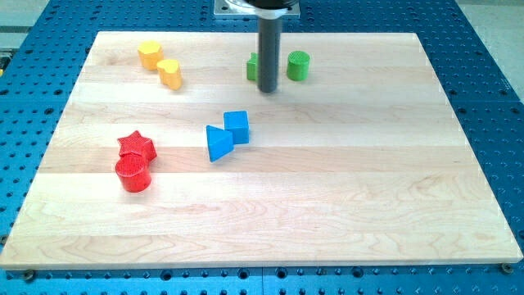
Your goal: Move the green star left side of the green circle
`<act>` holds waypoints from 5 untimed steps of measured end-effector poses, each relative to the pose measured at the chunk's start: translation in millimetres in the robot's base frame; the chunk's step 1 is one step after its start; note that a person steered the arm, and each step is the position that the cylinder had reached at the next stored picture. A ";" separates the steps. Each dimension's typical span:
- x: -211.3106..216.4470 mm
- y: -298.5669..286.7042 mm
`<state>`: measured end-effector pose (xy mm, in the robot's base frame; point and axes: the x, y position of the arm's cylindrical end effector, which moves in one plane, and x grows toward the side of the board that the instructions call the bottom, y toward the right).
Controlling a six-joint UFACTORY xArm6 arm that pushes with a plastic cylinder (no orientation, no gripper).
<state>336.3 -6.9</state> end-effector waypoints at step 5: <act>-71.0 11.1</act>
